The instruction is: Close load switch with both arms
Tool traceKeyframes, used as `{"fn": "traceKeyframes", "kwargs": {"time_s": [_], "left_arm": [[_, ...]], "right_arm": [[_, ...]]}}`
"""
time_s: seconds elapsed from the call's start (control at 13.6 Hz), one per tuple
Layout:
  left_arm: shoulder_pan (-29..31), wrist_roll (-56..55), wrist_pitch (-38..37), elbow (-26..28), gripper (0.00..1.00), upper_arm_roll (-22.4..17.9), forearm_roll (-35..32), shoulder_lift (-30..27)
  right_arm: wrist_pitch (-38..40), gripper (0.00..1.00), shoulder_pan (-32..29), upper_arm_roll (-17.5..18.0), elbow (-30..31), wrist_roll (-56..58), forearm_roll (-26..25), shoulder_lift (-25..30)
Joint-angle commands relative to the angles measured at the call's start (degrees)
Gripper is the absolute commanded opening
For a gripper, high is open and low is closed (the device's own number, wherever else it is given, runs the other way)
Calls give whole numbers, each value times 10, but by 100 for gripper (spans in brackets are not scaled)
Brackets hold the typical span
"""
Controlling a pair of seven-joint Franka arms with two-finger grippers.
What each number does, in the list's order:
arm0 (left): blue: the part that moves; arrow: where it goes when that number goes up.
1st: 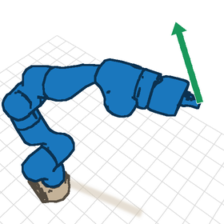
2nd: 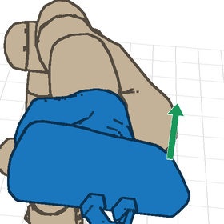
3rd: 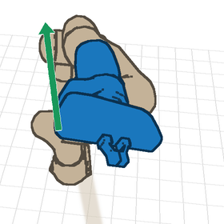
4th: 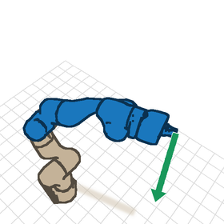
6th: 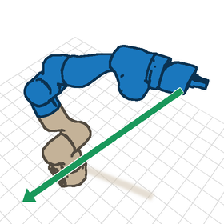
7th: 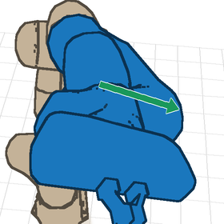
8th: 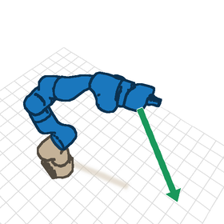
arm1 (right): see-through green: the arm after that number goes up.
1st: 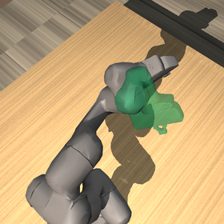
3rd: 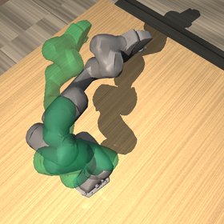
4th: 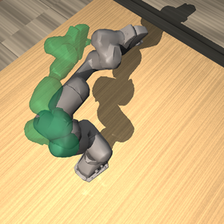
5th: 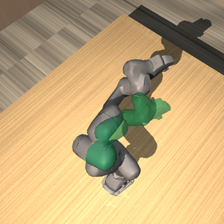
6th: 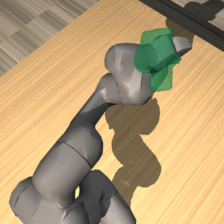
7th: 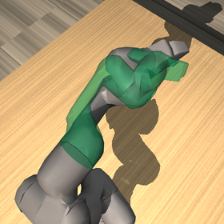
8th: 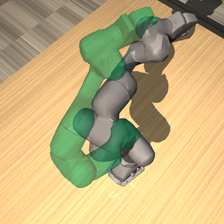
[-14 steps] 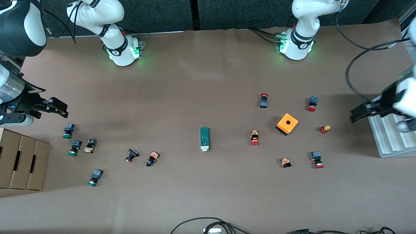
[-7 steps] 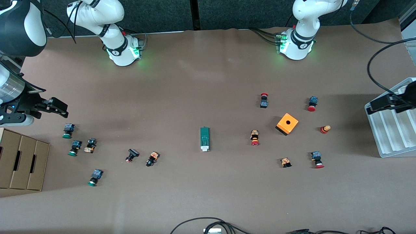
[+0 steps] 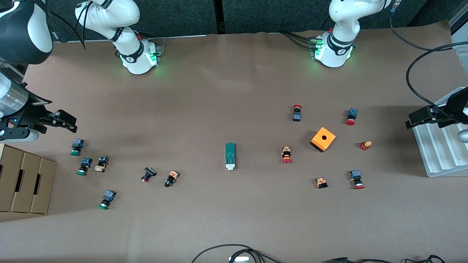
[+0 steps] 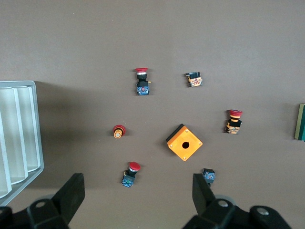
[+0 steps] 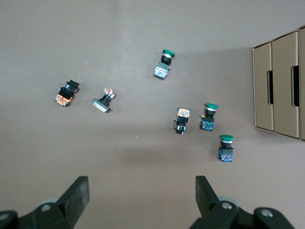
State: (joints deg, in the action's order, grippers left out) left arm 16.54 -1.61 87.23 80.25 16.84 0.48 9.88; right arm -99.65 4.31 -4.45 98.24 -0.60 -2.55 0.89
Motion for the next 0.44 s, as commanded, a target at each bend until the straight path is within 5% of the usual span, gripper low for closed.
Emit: {"fn": "traceKeyframes", "kwargs": {"time_s": [0.0, 0.07, 0.37], "left_arm": [[-100, -3, -5, -4, 100, -93, -14, -5], [-126, -2, -5, -3, 100, -127, -7, -6], [-140, 1, -2, 0, 100, -138, -9, -5]], "right_arm": [[12, 99, 3, -3, -13, 7, 1, -5], [12, 99, 3, -3, -13, 7, 1, -5], [12, 99, 3, -3, -13, 7, 1, -5]]}}
